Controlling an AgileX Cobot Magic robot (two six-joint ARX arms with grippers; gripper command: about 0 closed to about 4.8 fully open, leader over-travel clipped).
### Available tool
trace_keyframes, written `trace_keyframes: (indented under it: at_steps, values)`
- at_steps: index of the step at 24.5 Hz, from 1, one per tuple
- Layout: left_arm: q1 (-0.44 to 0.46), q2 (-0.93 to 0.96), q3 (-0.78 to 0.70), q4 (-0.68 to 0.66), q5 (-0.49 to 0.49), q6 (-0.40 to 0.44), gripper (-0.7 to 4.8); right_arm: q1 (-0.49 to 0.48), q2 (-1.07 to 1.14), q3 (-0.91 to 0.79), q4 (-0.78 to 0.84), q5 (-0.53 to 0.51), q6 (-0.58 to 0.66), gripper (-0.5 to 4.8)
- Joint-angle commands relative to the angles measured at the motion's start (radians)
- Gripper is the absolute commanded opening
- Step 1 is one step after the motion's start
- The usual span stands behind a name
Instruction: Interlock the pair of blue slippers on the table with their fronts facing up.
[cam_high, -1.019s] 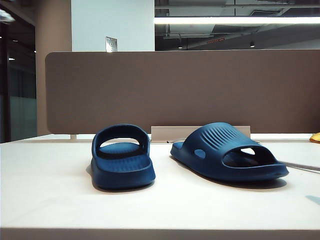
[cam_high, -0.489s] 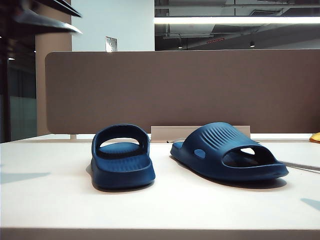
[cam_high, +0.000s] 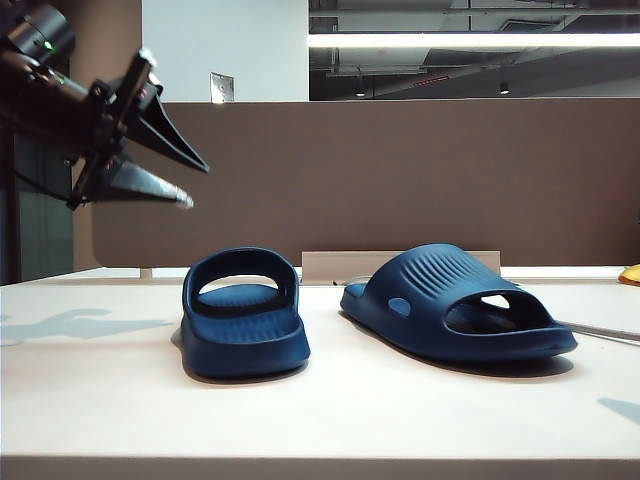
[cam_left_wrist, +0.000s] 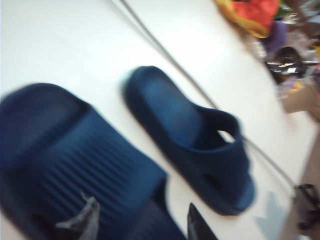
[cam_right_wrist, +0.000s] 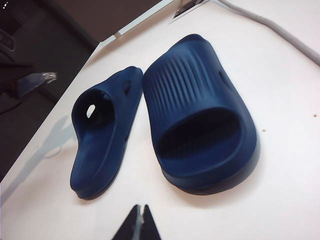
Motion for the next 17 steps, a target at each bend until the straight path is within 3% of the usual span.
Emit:
trace_keyframes:
  at_steps: [1, 8, 17]
  values:
    - [-0.001, 0.050, 0.051, 0.003, -0.050, 0.059, 2.52, 0.002, 0.000, 0.004, 0.008, -0.018, -0.004, -0.01]
    - [-0.003, 0.251, 0.188, -0.062, -0.032, 0.095, 2.51, 0.002, 0.000, 0.004, 0.008, -0.018, -0.007, -0.01]
    - [-0.003, 0.288, 0.219, -0.077, 0.000, 0.183, 2.51, 0.002, 0.000, 0.004, 0.008, -0.018, -0.007, -0.01]
